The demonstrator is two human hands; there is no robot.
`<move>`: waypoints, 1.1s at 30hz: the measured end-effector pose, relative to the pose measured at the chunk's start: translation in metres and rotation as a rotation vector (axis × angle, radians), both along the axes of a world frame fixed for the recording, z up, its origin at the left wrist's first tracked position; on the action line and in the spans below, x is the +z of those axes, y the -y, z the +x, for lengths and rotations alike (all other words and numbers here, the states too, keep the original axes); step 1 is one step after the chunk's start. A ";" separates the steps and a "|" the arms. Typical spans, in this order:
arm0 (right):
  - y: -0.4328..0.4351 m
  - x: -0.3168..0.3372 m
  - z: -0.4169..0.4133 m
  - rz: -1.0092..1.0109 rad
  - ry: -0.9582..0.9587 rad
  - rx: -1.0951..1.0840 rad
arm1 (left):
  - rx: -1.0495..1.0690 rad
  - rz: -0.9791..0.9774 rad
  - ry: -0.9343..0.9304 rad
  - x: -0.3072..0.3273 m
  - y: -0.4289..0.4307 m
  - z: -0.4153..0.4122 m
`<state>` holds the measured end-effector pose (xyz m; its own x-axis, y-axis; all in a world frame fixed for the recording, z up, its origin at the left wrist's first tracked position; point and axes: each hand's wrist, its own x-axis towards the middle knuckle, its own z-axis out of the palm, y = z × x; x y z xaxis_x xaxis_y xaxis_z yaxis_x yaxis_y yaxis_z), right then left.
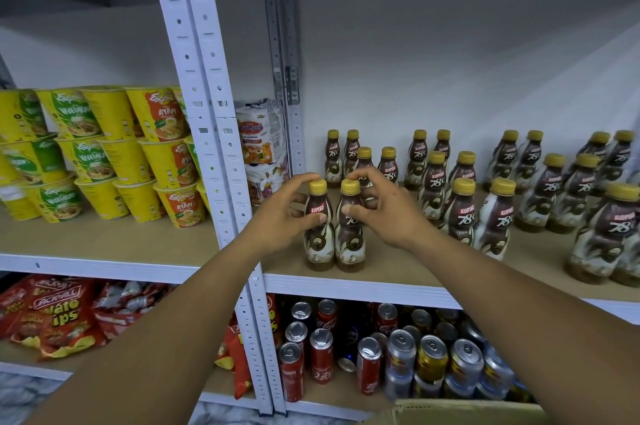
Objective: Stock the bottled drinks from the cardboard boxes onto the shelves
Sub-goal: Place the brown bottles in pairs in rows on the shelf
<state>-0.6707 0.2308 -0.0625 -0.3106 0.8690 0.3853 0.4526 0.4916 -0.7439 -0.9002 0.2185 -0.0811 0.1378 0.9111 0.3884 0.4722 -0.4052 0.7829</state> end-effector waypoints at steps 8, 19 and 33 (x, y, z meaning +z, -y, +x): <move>0.000 0.000 -0.002 -0.005 -0.009 0.010 | 0.018 0.004 -0.005 0.000 0.002 -0.001; -0.001 -0.002 -0.002 -0.003 -0.026 0.016 | 0.031 -0.002 -0.014 0.000 0.000 -0.001; -0.008 -0.007 -0.002 0.003 -0.026 0.019 | 0.041 0.013 0.002 -0.001 0.000 0.003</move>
